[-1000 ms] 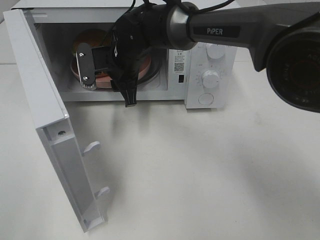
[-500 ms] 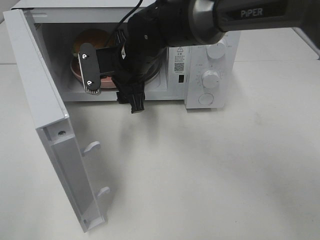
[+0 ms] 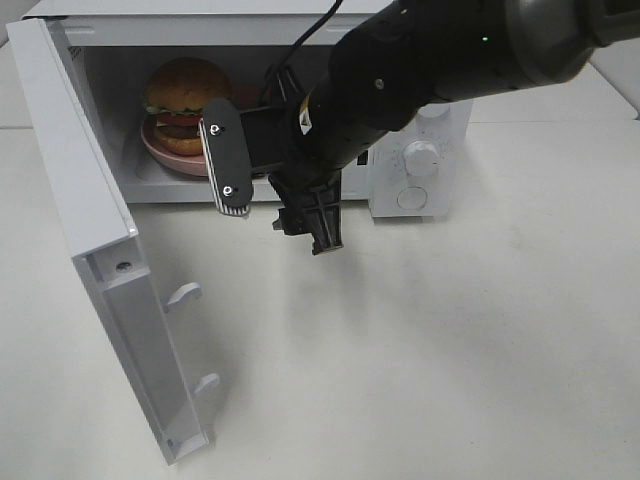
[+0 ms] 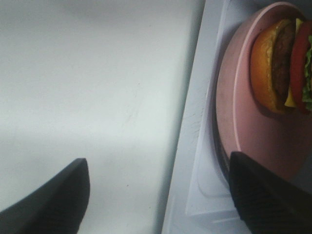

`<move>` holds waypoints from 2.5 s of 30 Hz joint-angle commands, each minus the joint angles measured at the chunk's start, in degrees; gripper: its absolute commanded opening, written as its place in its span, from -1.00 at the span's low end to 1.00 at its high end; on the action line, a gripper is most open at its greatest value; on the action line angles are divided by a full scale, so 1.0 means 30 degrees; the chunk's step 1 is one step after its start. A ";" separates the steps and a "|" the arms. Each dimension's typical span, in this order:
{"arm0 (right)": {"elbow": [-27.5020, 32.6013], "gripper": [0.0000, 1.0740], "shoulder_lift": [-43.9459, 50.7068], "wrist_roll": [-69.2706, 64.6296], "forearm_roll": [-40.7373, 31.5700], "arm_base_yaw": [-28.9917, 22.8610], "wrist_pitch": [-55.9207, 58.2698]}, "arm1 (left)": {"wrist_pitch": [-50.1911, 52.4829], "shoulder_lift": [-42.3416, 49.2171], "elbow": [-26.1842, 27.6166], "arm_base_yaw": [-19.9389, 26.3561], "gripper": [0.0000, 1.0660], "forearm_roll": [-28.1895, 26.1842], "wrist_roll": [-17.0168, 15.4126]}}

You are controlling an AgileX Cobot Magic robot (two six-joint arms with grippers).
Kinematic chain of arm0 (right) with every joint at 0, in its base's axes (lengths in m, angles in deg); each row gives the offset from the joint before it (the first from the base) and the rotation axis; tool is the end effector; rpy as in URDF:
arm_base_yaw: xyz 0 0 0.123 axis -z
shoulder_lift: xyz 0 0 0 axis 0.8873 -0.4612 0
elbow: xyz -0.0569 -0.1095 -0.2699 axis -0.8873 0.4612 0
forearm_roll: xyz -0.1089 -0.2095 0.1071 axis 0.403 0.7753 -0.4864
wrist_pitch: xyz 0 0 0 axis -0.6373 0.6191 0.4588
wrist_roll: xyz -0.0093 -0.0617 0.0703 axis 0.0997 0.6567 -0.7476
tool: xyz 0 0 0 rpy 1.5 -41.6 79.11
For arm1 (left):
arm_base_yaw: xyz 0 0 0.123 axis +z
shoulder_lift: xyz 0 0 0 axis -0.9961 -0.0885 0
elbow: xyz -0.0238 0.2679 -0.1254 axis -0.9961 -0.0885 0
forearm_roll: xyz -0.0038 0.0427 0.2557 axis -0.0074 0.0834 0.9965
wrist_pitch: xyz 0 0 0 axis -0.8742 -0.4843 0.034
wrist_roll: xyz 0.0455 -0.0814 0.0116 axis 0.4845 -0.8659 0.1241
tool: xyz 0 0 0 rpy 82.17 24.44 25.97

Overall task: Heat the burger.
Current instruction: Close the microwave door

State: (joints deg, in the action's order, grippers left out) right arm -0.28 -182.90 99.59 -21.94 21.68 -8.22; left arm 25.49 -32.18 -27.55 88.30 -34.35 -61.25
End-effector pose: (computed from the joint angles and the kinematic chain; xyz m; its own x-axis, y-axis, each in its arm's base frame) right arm 0.3292 0.2789 0.1994 0.3616 -0.9025 -0.2338 -0.7587 -0.1392 -0.6364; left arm -0.0111 -0.0156 0.2849 -0.4405 -0.0066 -0.8977 0.0925 0.9943 -0.0527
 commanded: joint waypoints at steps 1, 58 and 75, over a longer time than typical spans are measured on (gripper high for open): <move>0.0898 0.42 0.0936 -0.0573 -0.0038 0.0248 -0.0153 | 0.0057 0.0325 -0.0019 0.0038 0.87 -0.0095 -0.0038; 1.0103 0.42 1.7303 -1.7743 -0.0019 0.0707 1.0848 | 0.0057 0.0325 -0.0019 0.0038 0.87 -0.0095 -0.0038; 1.0122 0.42 2.1925 -1.8277 -0.0057 0.1662 1.3445 | 0.0057 0.0325 -0.0019 0.0038 0.87 -0.0095 -0.0038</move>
State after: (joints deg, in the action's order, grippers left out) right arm 29.92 -118.33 45.62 -22.16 25.12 31.25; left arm 25.49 -32.18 -27.55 88.30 -34.35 -61.25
